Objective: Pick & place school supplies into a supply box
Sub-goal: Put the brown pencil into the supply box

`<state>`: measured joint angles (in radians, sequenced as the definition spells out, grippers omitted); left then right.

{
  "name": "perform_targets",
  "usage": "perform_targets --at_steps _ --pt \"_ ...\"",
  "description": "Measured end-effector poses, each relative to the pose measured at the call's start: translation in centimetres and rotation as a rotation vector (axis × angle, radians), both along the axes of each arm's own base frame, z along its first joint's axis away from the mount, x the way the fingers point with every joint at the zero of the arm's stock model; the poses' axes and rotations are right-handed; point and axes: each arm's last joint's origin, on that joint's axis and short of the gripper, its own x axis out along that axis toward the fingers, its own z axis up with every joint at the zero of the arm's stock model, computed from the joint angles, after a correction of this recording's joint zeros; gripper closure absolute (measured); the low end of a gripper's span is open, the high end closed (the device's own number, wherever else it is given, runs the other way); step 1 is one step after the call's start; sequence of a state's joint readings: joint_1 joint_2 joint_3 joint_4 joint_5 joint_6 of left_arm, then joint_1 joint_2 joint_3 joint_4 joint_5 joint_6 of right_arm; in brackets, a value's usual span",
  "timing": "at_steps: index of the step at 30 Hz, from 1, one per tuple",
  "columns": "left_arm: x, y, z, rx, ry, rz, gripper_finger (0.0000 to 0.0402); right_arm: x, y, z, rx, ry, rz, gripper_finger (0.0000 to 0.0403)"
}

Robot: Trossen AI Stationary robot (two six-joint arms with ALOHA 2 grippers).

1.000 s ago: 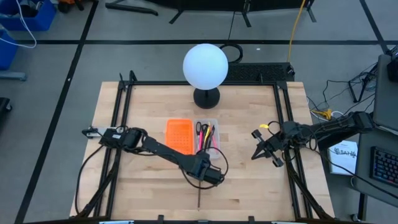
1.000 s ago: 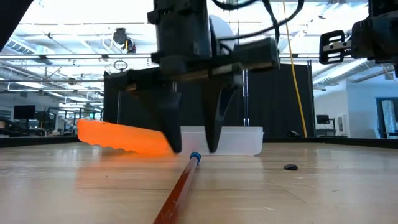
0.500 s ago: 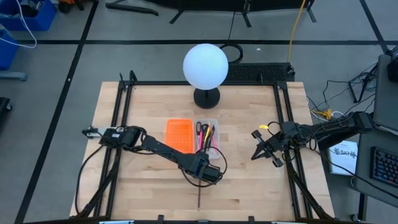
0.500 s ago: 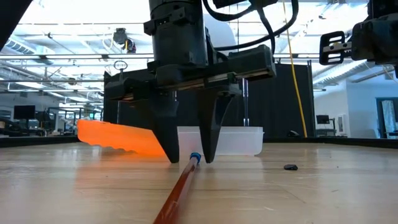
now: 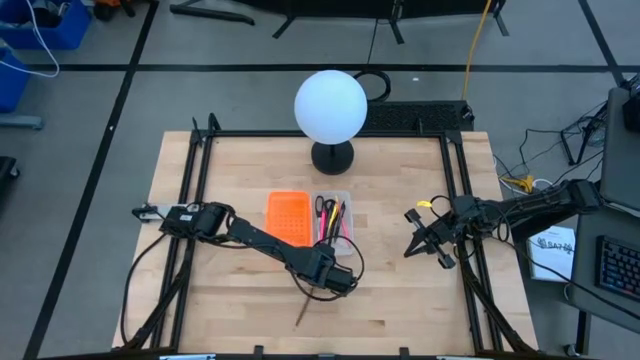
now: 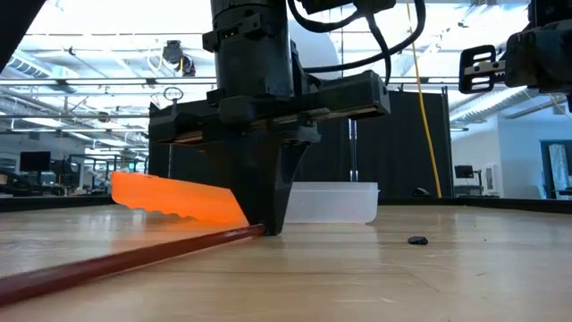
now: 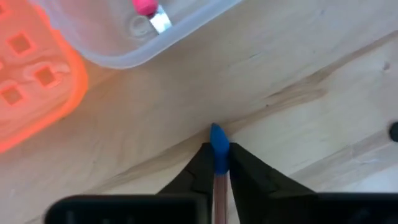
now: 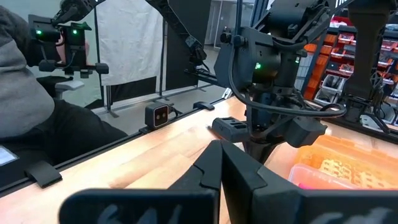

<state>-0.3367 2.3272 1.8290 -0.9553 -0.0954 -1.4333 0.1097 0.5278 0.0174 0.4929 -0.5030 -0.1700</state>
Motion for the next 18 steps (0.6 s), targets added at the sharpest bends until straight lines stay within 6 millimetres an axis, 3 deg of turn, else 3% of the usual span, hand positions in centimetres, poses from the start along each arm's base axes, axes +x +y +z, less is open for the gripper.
perform_targets --at_steps 3,11,18 --pt "0.1 -0.1 0.0 0.004 -0.006 -0.037 0.0381 0.0 0.0 0.0 -0.006 0.001 0.0 0.0403" --pt "-0.1 -0.9 1.6 0.006 -0.067 -0.138 0.0373 0.0 0.0 0.0 -0.006 0.001 0.001 0.0403" --pt "-1.6 -2.3 7.1 0.027 -0.207 -0.233 0.0382 0.0 0.0 -0.1 -0.002 0.009 0.0 0.0403"
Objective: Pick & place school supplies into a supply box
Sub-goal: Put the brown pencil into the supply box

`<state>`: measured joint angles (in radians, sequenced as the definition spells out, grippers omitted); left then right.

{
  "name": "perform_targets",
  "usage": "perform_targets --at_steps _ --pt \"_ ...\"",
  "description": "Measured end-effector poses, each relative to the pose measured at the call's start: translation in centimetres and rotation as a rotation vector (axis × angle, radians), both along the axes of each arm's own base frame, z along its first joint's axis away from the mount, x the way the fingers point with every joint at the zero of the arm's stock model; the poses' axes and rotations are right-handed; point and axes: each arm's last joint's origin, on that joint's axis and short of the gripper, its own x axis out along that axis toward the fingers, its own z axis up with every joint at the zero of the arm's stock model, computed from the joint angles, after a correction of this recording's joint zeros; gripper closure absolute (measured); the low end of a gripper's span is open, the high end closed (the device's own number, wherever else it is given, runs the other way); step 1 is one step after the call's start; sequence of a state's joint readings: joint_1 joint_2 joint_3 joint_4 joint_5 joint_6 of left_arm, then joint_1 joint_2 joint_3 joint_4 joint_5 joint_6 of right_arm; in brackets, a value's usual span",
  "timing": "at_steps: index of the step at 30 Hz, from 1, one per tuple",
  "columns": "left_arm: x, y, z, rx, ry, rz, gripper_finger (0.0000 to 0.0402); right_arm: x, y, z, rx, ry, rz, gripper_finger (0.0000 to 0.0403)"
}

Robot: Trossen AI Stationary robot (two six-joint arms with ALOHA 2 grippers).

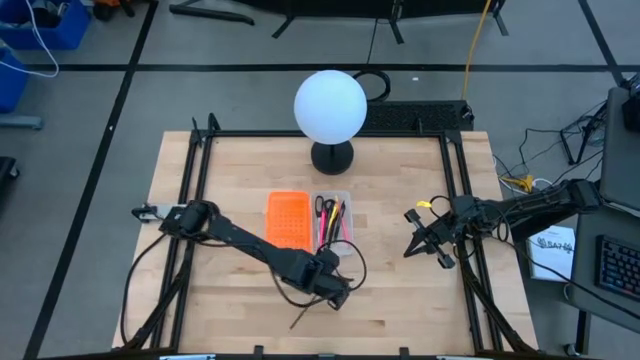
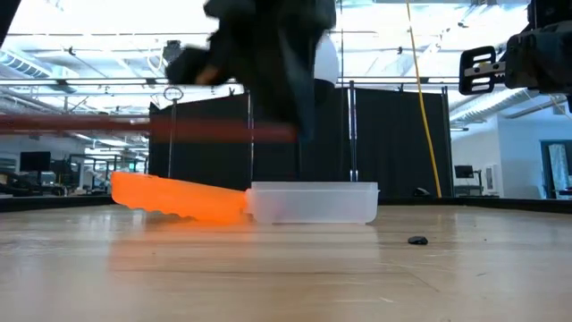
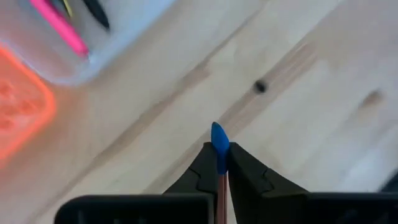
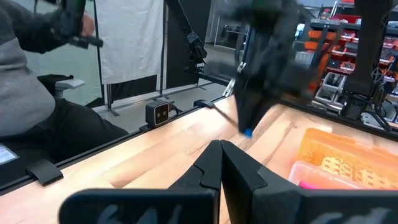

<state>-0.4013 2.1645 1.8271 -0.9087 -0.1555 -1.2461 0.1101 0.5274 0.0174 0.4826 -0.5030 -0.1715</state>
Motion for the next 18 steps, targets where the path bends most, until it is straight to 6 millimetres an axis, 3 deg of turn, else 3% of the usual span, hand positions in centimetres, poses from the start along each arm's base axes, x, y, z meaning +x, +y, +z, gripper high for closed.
perform_targets --at_steps 4,8,13,18 --pt "-0.8 0.8 3.7 0.04 -0.115 0.026 0.0382 0.0 0.0 0.0 0.001 0.002 0.0 0.0403" --pt "-0.6 3.8 6.3 0.025 -0.187 0.159 0.0382 0.0 0.0 0.0 0.004 0.003 -0.001 0.0403" --pt "0.2 8.7 7.7 0.02 -0.239 0.315 0.0382 0.0 0.0 0.1 0.002 -0.004 -0.002 0.0403" --pt "1.2 14.2 7.1 0.057 -0.222 0.439 0.0382 0.0 0.0 0.1 0.001 -0.005 -0.002 0.0403"
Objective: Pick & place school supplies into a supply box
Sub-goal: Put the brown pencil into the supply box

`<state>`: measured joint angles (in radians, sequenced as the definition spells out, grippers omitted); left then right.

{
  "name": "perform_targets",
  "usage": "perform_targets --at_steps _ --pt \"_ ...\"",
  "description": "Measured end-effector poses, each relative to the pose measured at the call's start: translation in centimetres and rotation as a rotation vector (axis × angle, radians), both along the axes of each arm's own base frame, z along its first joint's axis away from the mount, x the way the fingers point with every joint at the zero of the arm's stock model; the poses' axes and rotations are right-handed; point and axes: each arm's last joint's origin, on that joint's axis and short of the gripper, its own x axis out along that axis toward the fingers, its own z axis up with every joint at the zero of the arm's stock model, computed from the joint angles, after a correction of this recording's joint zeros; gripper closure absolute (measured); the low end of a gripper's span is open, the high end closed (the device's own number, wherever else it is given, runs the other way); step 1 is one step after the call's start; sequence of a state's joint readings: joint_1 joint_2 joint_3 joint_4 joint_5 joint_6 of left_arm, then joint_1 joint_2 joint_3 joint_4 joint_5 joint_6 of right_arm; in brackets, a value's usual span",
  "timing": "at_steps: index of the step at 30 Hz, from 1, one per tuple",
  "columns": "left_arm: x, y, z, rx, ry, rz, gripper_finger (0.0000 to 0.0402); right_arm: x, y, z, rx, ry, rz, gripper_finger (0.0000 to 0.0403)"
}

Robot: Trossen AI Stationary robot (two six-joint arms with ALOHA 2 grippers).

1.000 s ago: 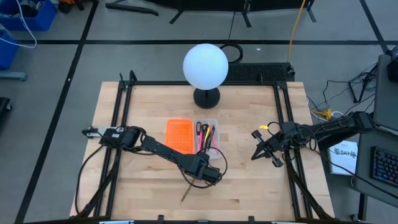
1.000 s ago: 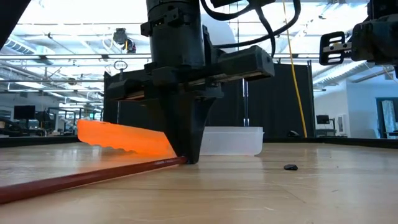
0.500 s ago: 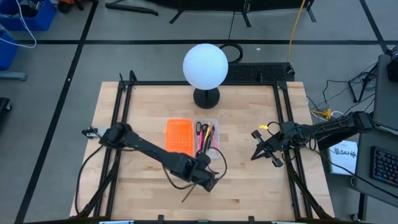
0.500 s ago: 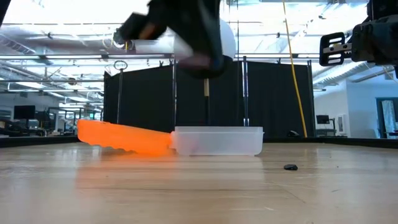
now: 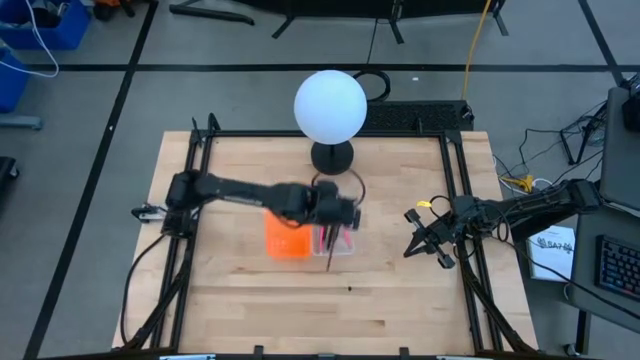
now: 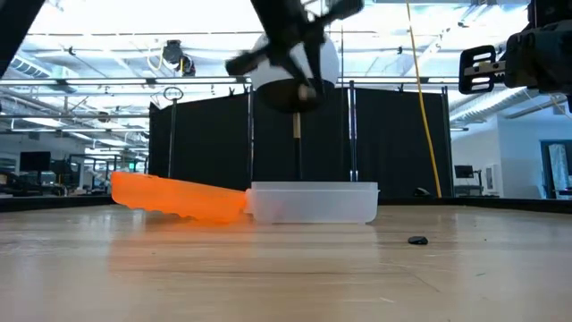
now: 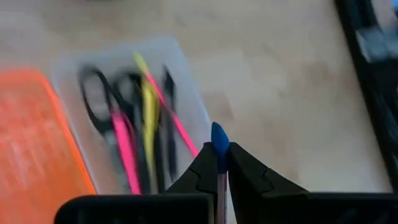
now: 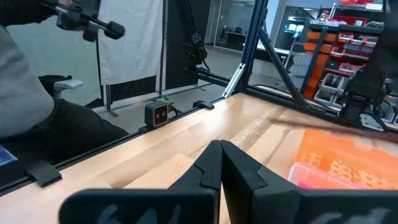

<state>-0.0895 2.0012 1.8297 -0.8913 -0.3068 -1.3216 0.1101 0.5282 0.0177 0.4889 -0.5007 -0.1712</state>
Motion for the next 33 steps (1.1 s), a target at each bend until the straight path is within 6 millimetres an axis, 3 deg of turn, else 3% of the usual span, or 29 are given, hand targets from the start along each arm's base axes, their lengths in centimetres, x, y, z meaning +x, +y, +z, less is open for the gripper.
perform_targets --at_steps 5,11,19,33 --pt "0.9 4.0 -1.9 0.027 0.052 0.072 0.0382 0.0 0.0 0.0 0.0 0.0 0.0 0.0403" --pt "1.8 6.4 -5.1 0.012 0.134 0.093 0.0382 0.0 0.0 0.0 0.001 0.001 -0.001 0.0403" --pt "2.0 7.8 -7.1 0.012 0.209 0.096 0.0382 0.0 0.0 0.0 0.0 0.001 -0.001 0.0403" --pt "2.2 8.4 -9.2 0.048 0.292 0.089 0.0382 0.0 0.0 0.0 0.002 -0.004 -0.001 0.0403"
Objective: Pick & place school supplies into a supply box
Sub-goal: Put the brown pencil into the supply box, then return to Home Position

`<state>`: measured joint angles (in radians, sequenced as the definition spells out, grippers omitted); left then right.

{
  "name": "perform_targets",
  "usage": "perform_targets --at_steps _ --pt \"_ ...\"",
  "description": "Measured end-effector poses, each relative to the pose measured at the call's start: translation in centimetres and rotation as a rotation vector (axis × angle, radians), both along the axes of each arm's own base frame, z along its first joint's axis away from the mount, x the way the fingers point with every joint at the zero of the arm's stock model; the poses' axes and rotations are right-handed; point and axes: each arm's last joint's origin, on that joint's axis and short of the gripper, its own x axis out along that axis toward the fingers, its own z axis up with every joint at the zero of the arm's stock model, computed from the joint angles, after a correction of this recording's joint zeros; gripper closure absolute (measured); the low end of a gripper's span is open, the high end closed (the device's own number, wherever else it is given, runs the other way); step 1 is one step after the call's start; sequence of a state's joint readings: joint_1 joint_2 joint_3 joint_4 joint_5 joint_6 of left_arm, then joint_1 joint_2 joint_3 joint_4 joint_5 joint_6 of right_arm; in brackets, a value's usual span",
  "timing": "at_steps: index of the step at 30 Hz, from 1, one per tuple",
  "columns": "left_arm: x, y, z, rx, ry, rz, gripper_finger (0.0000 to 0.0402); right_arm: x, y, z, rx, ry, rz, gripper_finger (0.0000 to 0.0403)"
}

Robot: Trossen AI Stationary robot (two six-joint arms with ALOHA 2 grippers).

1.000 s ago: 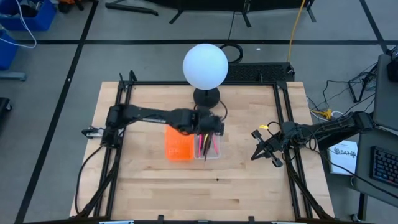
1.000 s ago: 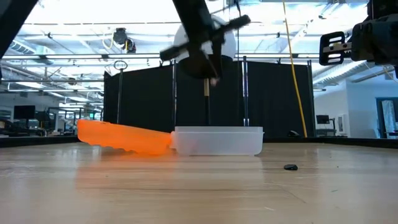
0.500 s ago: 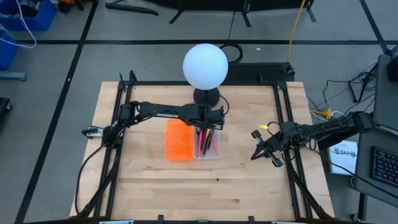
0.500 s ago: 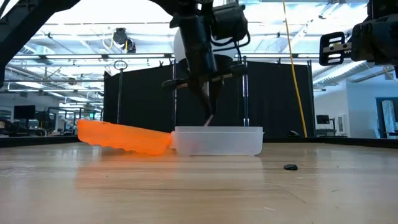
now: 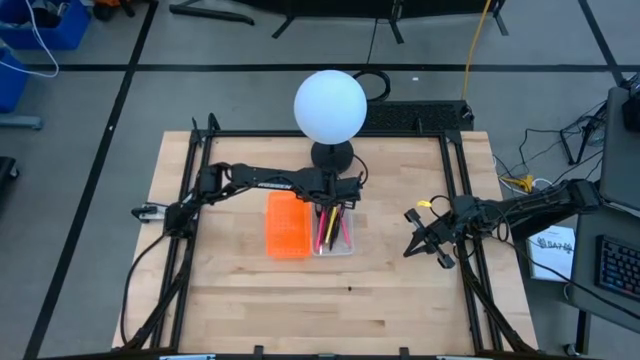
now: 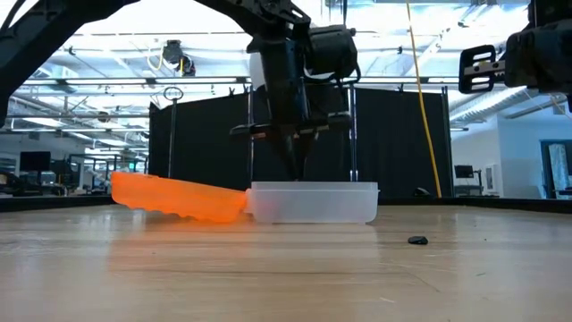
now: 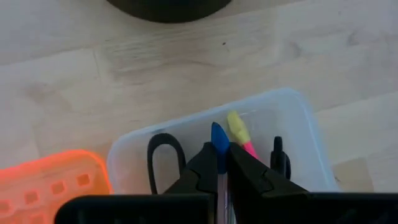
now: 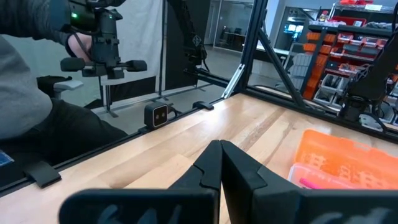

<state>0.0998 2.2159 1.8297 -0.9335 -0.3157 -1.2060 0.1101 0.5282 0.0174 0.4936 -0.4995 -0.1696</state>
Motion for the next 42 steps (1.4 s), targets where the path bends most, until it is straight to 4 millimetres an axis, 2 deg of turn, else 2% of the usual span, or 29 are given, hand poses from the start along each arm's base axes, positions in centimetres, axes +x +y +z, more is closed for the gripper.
perform_targets --at_steps 4,12,17,20,24,28,31,34,39,42 --pt "0.0 -0.1 -0.3 -0.027 0.01 -0.015 0.0375 0.0 0.0 -0.1 -0.001 0.01 0.0 0.0403" --pt "-0.1 -0.6 0.1 -0.048 0.01 -0.043 0.0296 0.0 0.0 -0.2 -0.002 0.017 0.0 0.0403" --pt "-0.2 -0.7 0.7 -0.072 0.007 -0.094 0.0271 0.0 0.0 -0.2 -0.002 0.02 0.0 0.0403" --pt "-0.6 -0.6 2.8 -0.042 -0.023 -0.174 0.0264 0.0 0.0 -0.2 -0.002 0.02 0.0 0.0403" --pt "-2.0 -2.5 7.6 0.073 -0.075 -0.346 0.0262 0.0 0.0 -0.2 -0.002 0.022 0.0 0.0403" --pt "-4.3 -6.8 12.8 0.246 -0.088 -0.717 0.0262 0.0 0.0 -0.3 -0.002 0.028 0.0 0.0403" --pt "-6.2 -11.4 15.4 0.421 -0.062 -1.051 0.0263 0.0 0.0 -0.1 0.004 0.01 0.0 0.0403" --pt "-8.4 -14.8 17.5 0.542 -0.058 -1.262 0.0288 0.0 0.0 0.3 0.008 -0.031 0.0 0.0403" --pt "-12.9 -16.1 21.4 0.664 -0.074 -1.355 0.0382 0.0 0.0 1.0 0.014 -0.103 -0.002 0.0403" --pt "-16.2 -15.8 22.7 0.734 -0.101 -1.338 0.039 0.0 -0.1 1.6 0.025 -0.166 -0.055 0.0403"
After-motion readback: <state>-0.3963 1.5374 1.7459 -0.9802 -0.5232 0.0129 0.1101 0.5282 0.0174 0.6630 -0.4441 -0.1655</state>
